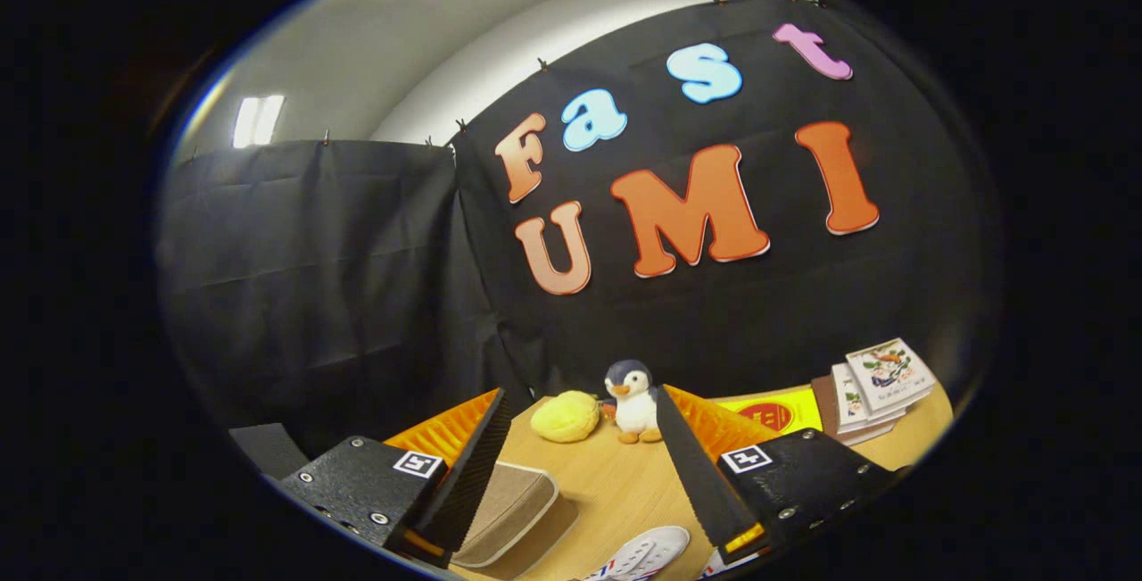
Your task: Open the storage box then place both shoes into the box .Put the left shoe in first, then the right shoe, with the right side of both shoes facing outward in a uniform manner.
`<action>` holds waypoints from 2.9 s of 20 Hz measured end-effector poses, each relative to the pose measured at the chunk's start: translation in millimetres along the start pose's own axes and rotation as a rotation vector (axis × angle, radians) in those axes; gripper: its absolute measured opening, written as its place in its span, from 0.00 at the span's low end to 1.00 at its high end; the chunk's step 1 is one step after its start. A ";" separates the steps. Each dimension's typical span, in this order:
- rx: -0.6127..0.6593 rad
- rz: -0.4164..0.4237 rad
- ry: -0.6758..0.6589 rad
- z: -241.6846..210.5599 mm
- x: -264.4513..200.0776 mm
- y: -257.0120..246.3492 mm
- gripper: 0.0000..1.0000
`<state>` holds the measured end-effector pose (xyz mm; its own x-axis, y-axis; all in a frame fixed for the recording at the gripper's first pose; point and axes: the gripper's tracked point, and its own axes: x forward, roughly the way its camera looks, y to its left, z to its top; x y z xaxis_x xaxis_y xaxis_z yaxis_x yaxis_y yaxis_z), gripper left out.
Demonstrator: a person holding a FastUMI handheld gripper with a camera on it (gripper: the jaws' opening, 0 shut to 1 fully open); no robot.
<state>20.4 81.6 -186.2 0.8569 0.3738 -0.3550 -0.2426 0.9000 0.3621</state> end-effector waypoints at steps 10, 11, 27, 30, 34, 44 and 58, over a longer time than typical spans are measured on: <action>0.317 0.153 0.442 -139.2 24.0 37.5 0.96; 0.354 0.165 0.501 -155.2 20.2 43.2 0.96; 0.675 0.273 0.823 -266.8 21.1 99.6 0.96; 0.751 0.311 0.811 -255.6 16.1 112.5 0.95; 0.745 0.290 0.795 -243.8 7.1 103.4 0.80; 0.683 0.318 0.755 -208.3 0.7 122.1 0.38; 0.771 0.265 0.874 -209.3 -9.4 144.5 0.01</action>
<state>-117.9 255.1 -310.9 0.1493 0.8220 -0.5495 0.2275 0.5123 0.8281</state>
